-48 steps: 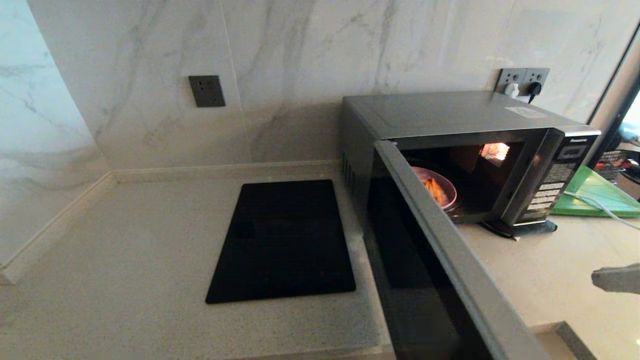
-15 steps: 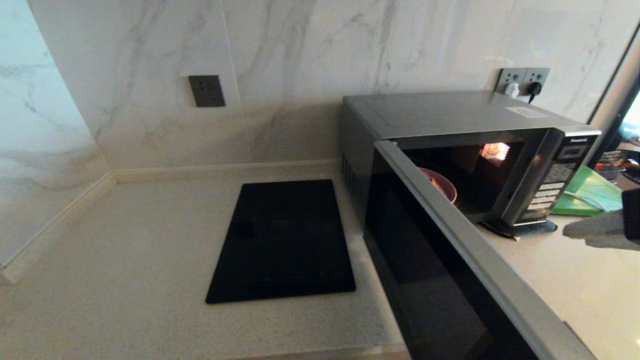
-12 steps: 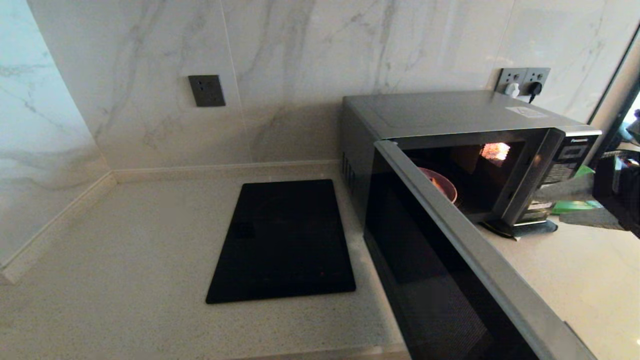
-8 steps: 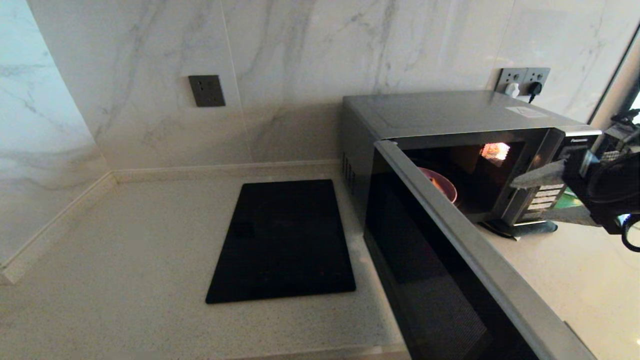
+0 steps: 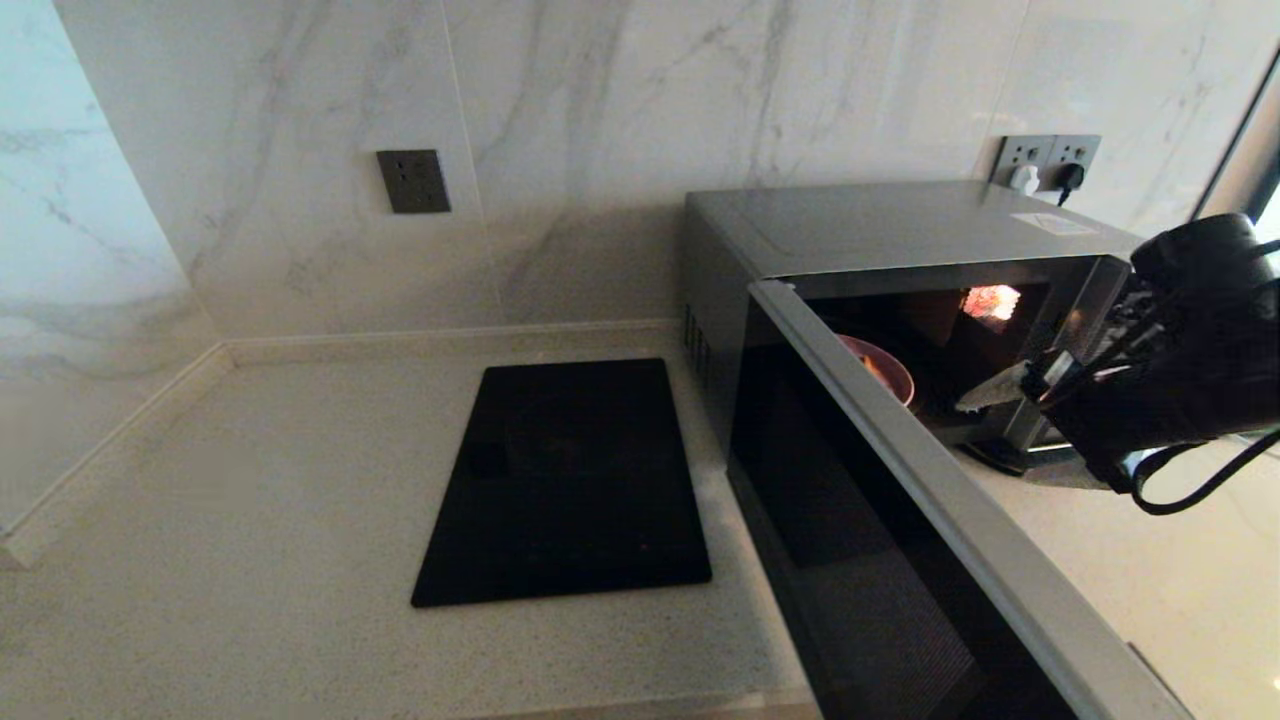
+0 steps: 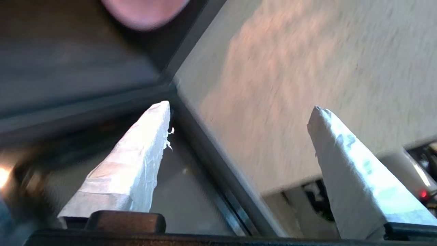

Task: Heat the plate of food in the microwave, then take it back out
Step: Take the plate out of the microwave

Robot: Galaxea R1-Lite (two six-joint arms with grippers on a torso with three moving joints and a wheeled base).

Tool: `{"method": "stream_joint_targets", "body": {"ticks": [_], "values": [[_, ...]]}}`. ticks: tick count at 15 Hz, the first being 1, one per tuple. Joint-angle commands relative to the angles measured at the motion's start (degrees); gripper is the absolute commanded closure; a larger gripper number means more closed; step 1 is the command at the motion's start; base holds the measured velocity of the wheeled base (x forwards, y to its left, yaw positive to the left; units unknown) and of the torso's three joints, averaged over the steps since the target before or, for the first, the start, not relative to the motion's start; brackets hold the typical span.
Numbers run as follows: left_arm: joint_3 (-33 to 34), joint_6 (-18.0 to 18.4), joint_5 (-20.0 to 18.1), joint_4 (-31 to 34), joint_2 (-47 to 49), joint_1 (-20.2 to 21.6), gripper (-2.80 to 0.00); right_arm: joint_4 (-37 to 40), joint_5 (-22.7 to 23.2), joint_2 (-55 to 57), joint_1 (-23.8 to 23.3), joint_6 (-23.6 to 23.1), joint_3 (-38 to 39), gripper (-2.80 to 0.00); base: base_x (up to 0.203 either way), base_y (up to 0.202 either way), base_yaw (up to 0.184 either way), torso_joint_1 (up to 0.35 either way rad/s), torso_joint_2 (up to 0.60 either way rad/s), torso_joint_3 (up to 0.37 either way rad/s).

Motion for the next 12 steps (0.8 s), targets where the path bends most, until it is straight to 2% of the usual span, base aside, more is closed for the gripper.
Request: {"method": "stream_joint_targets", "body": {"ticks": [1,3,6,12], "values": [[0.0,-0.04,0.03,-0.05,0.09,0.02,0.0,-0.37,-2.57,6.7,0.04,1.62,-4.07,-2.8,0.0,0.0,0.0,0.0,0.0,0.0],[0.0,-0.04,0.03,-0.05,0.09,0.02,0.0,-0.57,-5.45,10.09,0.14,5.12,-7.89,-2.8,0.0,0.0,0.0,0.0,0.0,0.0],[0.0,-0.04,0.03,-0.05,0.09,0.02,0.0,-2.68,-6.81,13.23,1.11,8.5,-10.65,-2.8,0.0,0.0,0.0,0.0,0.0,0.0],[0.0,-0.04,0.03,-0.05,0.09,0.02,0.0,-3.04,-8.09,17.87,2.26,8.93,-13.67,-2.8,0.0,0.0,0.0,0.0,0.0,0.0]]}}
